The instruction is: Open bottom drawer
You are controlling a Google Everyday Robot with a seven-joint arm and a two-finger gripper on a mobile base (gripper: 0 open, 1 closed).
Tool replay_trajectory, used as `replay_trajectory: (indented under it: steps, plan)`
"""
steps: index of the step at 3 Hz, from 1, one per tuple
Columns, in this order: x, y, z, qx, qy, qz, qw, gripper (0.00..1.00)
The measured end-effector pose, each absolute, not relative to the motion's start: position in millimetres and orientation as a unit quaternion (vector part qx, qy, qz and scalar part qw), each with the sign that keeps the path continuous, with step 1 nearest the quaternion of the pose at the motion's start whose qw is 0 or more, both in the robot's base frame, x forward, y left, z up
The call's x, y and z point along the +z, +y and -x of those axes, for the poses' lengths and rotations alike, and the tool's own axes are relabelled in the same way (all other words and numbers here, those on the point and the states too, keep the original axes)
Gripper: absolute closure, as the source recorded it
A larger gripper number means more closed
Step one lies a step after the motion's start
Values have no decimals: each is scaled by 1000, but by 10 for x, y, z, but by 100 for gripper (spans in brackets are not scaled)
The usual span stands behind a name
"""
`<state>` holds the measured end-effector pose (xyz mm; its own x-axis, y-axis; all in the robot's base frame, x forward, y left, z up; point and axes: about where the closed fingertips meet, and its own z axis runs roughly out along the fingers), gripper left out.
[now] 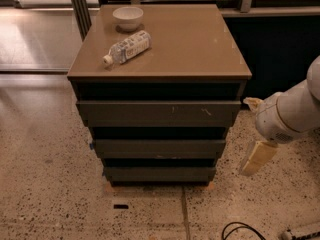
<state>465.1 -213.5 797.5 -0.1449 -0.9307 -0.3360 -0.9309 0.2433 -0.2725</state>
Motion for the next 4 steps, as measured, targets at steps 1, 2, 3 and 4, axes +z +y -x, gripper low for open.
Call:
replay_trajectory:
  steps: [1, 2, 3, 4]
  plan:
    - [7329, -1930, -4719, 40, 745, 626, 227, 0]
    - [7328, -1930, -4718, 40, 745, 626, 227, 0]
    - [7106, -1907, -4640, 48, 743, 629, 224, 0]
    - [6716, -1831, -4550, 67, 736, 635, 226, 0]
